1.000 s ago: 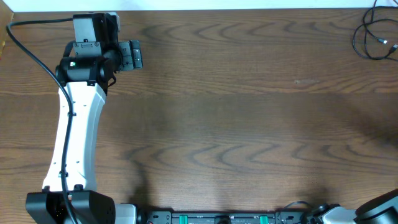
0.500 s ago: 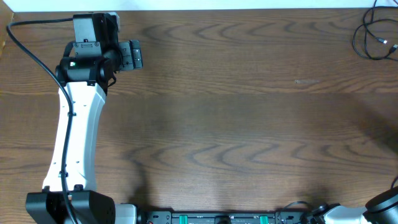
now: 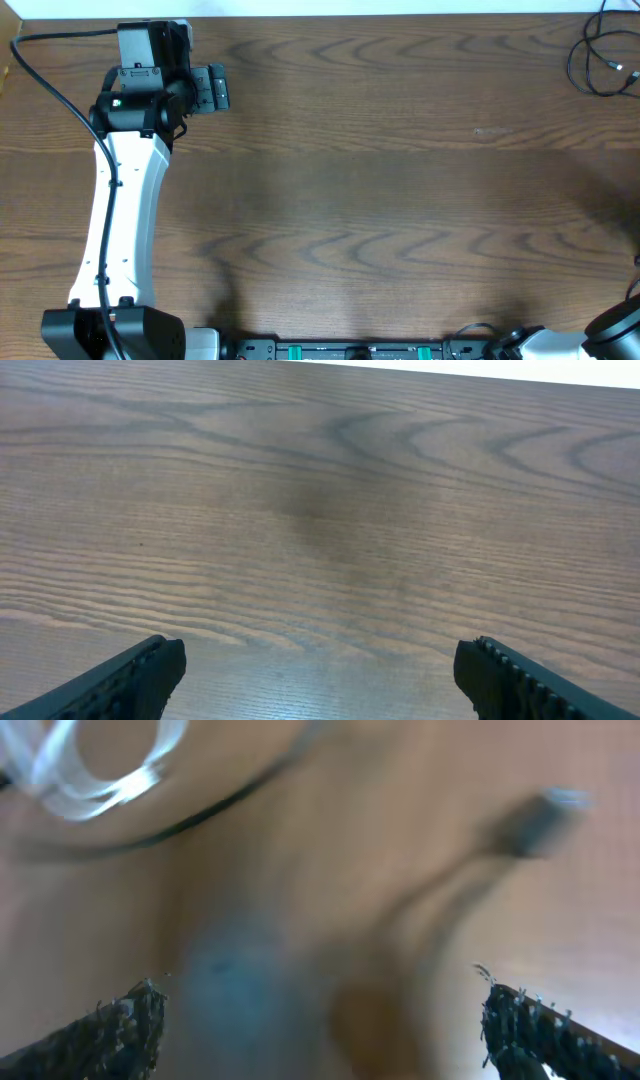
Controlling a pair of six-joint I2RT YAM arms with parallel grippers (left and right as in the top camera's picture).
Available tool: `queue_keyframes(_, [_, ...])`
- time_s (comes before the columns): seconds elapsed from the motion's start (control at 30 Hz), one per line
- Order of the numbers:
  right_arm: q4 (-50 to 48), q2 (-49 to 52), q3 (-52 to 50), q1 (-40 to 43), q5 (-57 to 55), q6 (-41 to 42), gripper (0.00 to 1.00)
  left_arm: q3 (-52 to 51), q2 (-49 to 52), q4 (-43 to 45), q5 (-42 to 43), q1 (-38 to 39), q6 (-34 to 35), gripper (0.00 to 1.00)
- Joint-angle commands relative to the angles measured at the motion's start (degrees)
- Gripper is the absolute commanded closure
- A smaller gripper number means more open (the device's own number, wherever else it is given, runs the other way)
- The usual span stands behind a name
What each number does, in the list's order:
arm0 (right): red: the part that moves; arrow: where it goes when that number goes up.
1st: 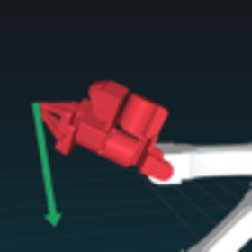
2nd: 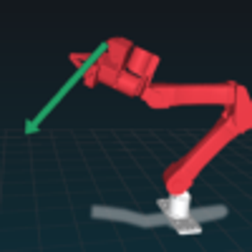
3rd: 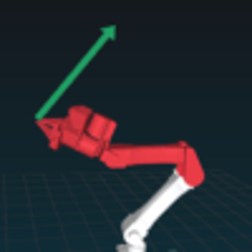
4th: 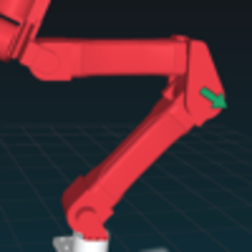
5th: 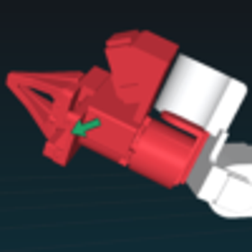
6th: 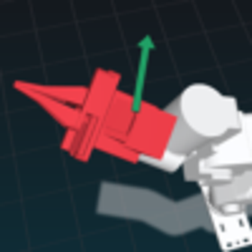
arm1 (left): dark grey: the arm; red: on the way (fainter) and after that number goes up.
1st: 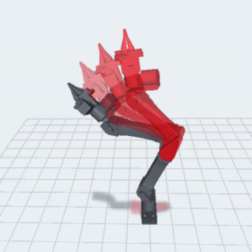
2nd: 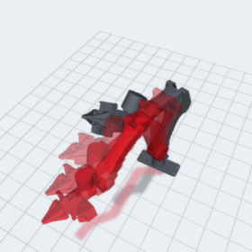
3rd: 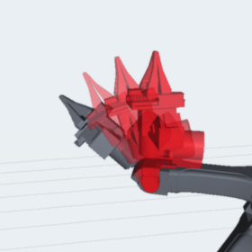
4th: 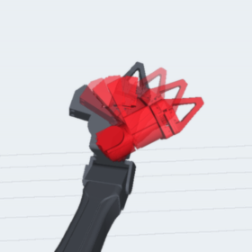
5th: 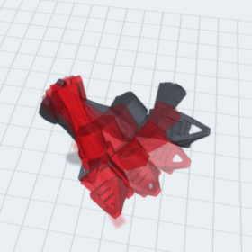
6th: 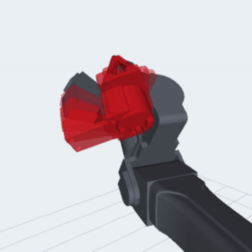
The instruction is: Untangle cables
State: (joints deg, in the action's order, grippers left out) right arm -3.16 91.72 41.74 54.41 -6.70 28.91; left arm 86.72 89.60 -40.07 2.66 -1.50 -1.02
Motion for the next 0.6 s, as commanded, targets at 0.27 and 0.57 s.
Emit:
queue_keyframes(0.27, [-11.1,0.3,-0.1,-11.4,5.5,-19.8,0.01,0.2,0.0,0.0,-0.3,-0.2,0.9,0.08])
queue_keyframes(0.57, [-20.8,2.2,-0.1,-12.5,5.2,-34.8,0.01,0.2,0.0,0.0,-0.3,-0.2,0.9,0.08])
